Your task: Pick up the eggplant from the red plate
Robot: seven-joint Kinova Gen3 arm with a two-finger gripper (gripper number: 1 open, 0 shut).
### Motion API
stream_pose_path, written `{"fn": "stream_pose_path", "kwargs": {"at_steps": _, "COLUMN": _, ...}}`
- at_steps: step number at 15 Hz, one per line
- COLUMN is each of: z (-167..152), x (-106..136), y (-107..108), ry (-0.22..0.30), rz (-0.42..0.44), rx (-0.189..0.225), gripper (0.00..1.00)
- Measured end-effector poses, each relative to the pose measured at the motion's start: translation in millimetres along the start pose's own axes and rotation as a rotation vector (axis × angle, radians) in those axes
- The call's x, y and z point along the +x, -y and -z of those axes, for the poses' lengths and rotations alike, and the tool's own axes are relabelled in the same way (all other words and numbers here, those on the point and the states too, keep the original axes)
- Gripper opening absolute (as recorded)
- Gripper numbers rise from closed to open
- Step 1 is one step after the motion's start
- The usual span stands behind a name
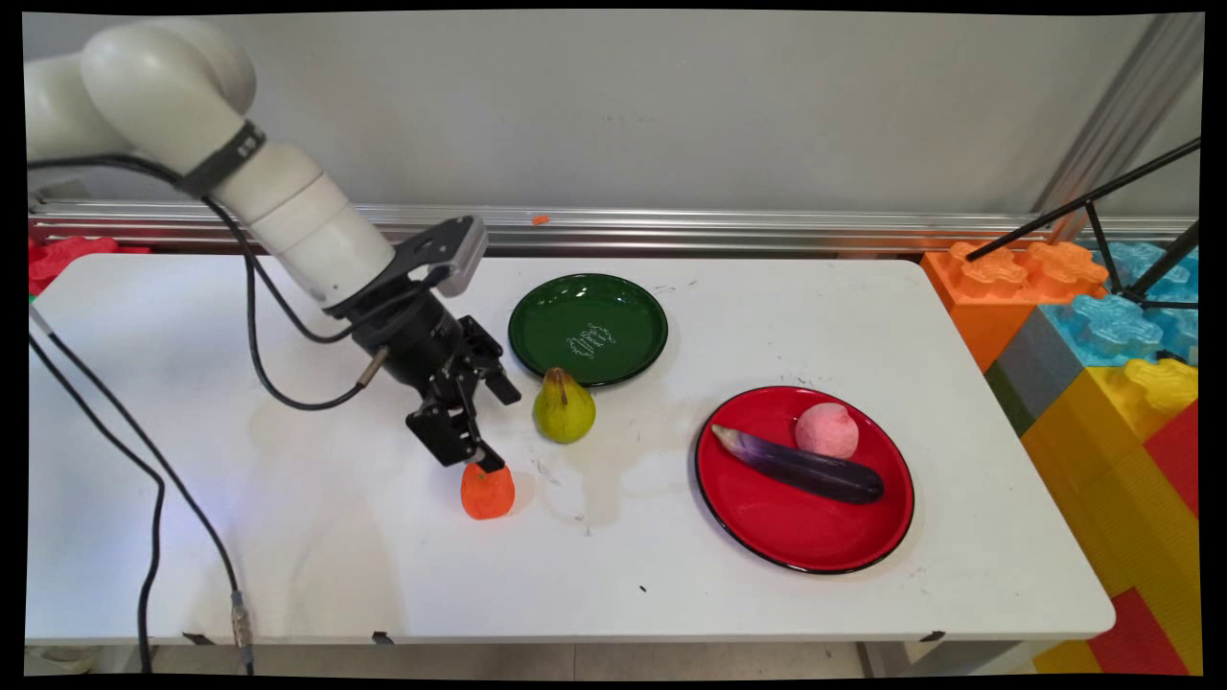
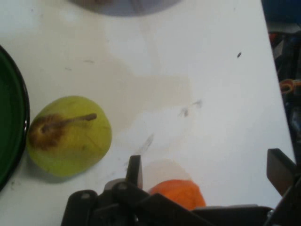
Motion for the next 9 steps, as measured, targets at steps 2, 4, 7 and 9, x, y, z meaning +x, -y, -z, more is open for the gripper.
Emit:
{"fn": "stream_pose_path", "kwargs": {"at_steps": 2, "z": 5, "x": 9, "y": -2, "ry": 0.002, "rz": 0.012, "rx": -0.007, "gripper": 1.00}}
{"fn": "stream_pose_path", "kwargs": {"at_steps": 4, "z": 7, "x": 18, "y": -2, "ry": 0.001, "rz": 0.021, "rx": -0.012, "gripper": 1.00}}
{"fn": "stream_pose_path", "kwargs": {"at_steps": 7, "z": 6, "x": 36, "y": 0, "ry": -0.013, "rz": 0.024, "rx": -0.013, "gripper": 1.00}}
{"fn": "stream_pose_path", "kwargs": {"at_steps": 9, "z": 4, "x": 45, "y": 3, "ry": -0.024, "rz": 0.021, "rx": -0.008, "gripper": 1.00}}
